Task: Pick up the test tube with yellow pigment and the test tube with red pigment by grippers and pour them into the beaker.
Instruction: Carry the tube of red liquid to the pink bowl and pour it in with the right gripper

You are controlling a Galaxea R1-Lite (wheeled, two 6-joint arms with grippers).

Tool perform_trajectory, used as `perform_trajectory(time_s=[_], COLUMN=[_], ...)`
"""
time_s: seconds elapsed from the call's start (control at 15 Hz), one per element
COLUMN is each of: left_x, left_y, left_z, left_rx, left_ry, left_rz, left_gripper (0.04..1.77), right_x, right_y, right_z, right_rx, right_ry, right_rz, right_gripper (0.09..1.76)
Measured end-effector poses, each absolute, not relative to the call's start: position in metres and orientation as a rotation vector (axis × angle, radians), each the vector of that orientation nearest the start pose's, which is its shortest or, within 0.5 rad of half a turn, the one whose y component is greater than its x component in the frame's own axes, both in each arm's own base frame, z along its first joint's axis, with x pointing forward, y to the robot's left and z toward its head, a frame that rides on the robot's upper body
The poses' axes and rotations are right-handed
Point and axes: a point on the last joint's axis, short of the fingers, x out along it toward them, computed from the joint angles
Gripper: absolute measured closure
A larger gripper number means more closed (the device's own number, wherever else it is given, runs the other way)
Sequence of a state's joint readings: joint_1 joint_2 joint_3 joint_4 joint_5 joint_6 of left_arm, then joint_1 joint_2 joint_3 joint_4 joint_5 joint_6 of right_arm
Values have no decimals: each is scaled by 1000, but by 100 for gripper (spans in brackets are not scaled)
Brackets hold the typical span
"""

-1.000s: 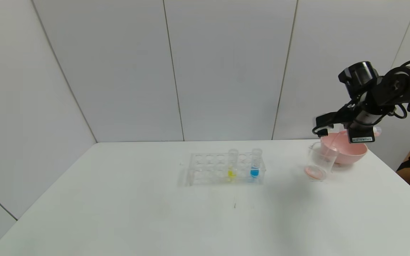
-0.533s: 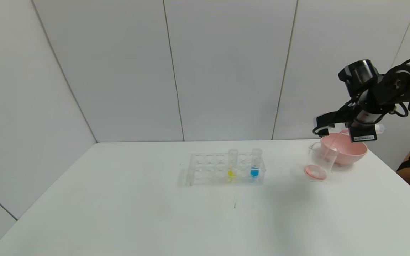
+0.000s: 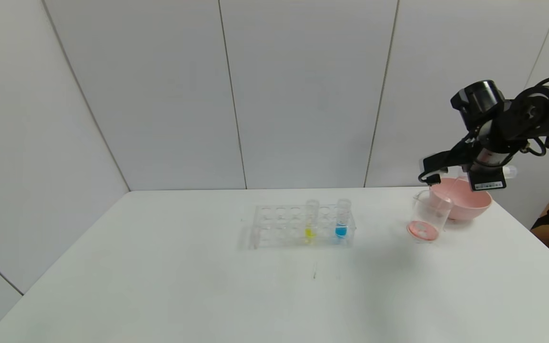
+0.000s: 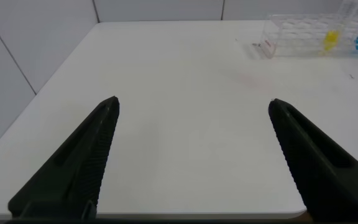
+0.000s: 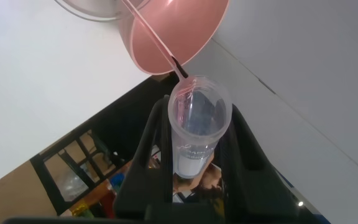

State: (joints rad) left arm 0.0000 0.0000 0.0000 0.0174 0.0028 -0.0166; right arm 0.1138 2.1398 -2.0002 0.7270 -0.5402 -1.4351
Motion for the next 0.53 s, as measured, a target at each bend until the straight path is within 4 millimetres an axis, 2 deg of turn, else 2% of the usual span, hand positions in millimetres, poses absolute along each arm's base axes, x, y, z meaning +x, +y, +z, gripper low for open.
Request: perform_trajectory(time_s=[0.53], left_x=[-23], left_y=[0], left_z=[74], left_rx=[-17], left_ry=[17], left_rz=[2], left_gripper=[9], right_x=[406], right_y=[41], right_z=[229], right_rx=[-1646], right_ry=[1011], right_rz=[261], right_gripper=[135])
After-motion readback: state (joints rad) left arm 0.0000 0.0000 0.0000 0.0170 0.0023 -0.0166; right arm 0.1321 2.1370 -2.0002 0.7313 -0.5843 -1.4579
